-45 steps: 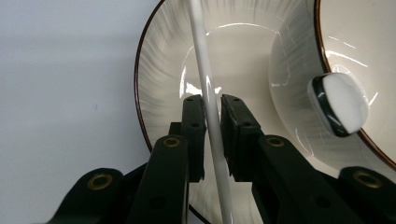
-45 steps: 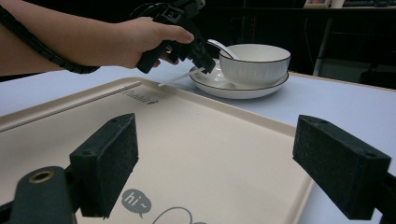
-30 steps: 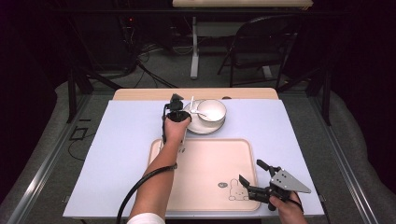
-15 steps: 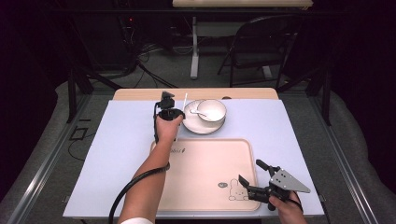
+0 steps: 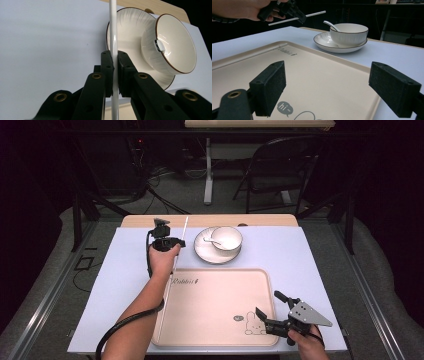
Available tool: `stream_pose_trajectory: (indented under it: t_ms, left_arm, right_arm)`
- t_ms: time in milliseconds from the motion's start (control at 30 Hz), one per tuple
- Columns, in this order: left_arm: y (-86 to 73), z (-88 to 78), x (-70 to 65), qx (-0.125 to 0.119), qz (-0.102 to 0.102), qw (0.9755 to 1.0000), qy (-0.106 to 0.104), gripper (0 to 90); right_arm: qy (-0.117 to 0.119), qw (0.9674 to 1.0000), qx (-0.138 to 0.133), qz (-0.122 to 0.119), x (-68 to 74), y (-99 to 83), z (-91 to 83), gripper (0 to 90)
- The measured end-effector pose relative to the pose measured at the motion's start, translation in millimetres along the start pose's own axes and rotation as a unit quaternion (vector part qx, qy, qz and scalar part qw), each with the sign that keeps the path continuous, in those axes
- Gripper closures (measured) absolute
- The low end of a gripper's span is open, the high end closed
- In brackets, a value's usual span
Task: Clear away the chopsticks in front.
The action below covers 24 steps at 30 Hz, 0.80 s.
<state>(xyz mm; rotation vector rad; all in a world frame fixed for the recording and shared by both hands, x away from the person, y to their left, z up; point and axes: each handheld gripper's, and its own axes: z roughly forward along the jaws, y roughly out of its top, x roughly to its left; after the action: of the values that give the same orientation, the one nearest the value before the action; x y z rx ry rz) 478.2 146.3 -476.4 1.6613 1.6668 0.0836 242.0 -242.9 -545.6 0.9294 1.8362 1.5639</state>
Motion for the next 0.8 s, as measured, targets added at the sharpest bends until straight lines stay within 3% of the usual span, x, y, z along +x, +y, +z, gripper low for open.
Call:
stream_pose_trajectory:
  t_ms: [367,600,800]
  left_arm:
    - [-15.4,-25.6,2.9,-0.016,0.014,0.9997,-0.011,84.8]
    - [-36.4,-35.3,-0.2,-0.019,0.053,0.9984,-0.006,84.8]
    - [-60.2,-45.0,3.4,-0.023,0.065,0.9976,-0.009,84.8]
  right_arm:
    - [0.001,1.0,0.002,0.001,0.7,0.0,-0.6,13.3]
    - [0.0,1.0,0.002,0.0,0.7,-0.1,-0.9,13.3]
    - [0.0,1.0,0.002,-0.003,1.1,-0.2,-0.4,13.3]
